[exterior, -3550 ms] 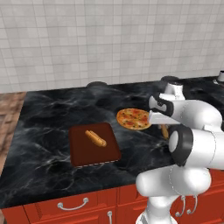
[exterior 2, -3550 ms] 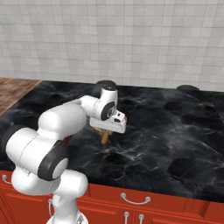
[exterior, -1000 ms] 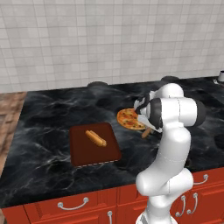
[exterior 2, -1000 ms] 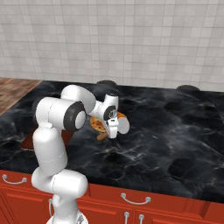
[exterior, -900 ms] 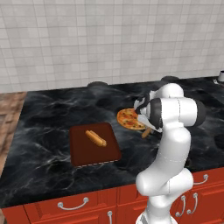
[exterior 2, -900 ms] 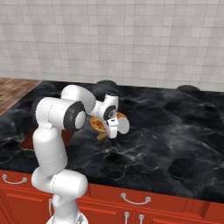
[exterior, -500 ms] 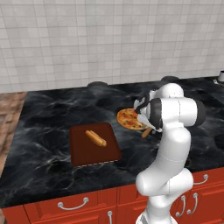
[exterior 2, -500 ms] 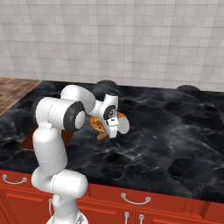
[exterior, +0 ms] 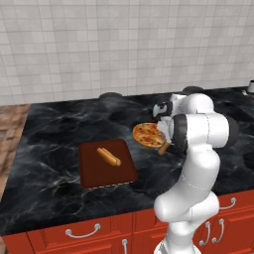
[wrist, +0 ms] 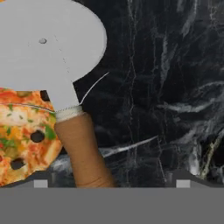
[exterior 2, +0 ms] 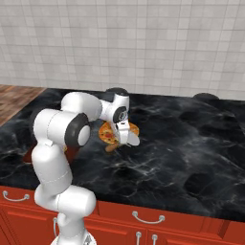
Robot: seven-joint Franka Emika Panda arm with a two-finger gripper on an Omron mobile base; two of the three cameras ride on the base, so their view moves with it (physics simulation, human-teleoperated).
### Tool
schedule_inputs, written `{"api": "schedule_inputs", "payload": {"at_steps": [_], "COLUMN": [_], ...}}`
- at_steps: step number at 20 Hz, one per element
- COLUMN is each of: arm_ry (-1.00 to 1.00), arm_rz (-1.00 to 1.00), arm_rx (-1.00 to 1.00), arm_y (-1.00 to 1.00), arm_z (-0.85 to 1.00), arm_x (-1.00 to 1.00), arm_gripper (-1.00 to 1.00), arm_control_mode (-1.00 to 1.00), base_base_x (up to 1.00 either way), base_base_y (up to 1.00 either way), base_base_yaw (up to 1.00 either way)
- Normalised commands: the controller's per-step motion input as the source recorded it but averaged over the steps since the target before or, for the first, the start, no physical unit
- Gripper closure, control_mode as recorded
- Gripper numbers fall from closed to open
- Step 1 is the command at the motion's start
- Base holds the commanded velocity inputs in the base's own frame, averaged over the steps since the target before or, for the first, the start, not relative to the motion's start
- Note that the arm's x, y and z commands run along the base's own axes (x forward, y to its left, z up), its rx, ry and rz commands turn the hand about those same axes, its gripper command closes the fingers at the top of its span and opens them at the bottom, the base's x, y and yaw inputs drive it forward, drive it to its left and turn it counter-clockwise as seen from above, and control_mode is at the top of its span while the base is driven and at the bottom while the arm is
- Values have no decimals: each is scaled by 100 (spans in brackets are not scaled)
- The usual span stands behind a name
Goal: Take the pizza cutter from the drawer on the left and place it on the dining counter for cutting.
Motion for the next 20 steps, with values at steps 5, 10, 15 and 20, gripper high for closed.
{"api": "schedule_inputs", "payload": {"at_steps": [5, 10, 15, 20], "arm_ry": [0, 0, 0, 0], "arm_rz": [0, 0, 3, 11], "arm_rx": [0, 0, -1, -3], "arm_y": [0, 0, 11, 46], "arm_z": [87, 91, 69, 51], "arm_x": [-31, -68, -99, -100], "arm_gripper": [-100, -100, -100, -100], "arm_control_mode": [-100, -100, -100, -100], "base_base_x": [0, 0, 0, 0], "base_base_y": [0, 0, 0, 0], "base_base_yaw": [0, 0, 0, 0]}}
